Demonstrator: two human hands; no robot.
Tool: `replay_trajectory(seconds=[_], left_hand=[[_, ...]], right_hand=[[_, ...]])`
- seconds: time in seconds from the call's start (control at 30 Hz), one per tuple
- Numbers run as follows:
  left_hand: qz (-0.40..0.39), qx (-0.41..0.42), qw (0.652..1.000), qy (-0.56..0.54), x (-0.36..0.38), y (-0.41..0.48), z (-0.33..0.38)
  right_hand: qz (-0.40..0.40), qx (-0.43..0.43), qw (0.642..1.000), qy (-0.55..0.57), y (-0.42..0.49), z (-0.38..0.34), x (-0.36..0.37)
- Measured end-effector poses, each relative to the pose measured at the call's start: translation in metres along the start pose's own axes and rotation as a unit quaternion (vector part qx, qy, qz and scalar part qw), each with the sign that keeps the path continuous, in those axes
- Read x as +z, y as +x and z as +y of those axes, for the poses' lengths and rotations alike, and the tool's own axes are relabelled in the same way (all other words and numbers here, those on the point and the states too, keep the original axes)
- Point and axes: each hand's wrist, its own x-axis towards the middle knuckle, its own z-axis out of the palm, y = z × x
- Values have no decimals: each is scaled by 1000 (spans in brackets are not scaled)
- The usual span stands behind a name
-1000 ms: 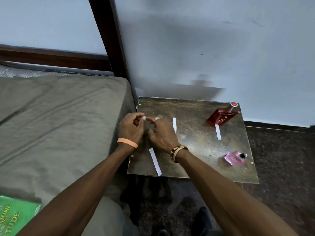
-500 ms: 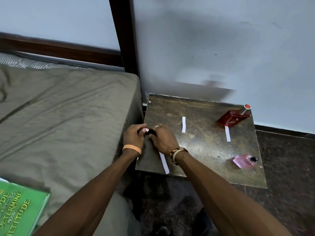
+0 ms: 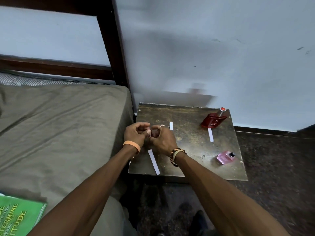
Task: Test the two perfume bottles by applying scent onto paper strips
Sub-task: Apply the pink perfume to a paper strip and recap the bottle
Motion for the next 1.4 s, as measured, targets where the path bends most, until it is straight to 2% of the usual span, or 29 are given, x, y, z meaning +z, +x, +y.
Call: replay_trajectory(seconds=[0.2, 0.33, 0.53, 0.7, 0.9, 1.2, 1.4], left_hand=[[-55, -7, 993, -100, 34, -24, 42], [-120, -32, 983, -134, 67, -49, 68], [-199, 3, 977, -82, 137, -88, 89], [-205, 43, 977, 45, 189, -107, 80], [-184, 58, 963, 190, 217, -115, 72], [-209, 46, 956, 201, 234, -121, 59], [-165, 58, 960, 220, 241, -126, 58]], right_hand=[[61, 13, 998, 16, -32, 2, -56], [89, 19, 996, -2, -60, 13, -102], [178, 44, 981, -57, -101, 48, -165], [225, 87, 968, -65, -124, 80, -199], [196, 114, 970, -85, -132, 107, -206], [170, 91, 979, -70, -130, 117, -203], [142, 54, 980, -127, -132, 115, -204]])
